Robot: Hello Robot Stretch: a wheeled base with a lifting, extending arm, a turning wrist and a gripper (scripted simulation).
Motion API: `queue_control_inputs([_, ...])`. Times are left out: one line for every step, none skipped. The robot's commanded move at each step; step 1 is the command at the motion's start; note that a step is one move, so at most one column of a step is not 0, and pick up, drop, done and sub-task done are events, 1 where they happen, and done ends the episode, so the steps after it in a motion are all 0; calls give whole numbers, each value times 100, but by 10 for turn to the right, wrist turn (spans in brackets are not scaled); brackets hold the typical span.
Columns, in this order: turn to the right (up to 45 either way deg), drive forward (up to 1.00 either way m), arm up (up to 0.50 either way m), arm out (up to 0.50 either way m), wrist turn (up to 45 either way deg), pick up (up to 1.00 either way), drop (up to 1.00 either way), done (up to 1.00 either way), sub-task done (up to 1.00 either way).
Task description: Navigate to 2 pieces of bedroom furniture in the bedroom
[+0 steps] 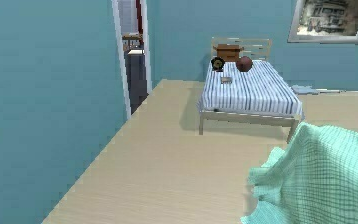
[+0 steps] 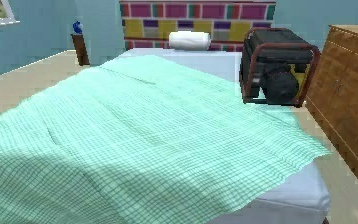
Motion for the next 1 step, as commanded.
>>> queue_control_inputs([-30, 0, 0, 0, 0, 0, 0, 0, 0])
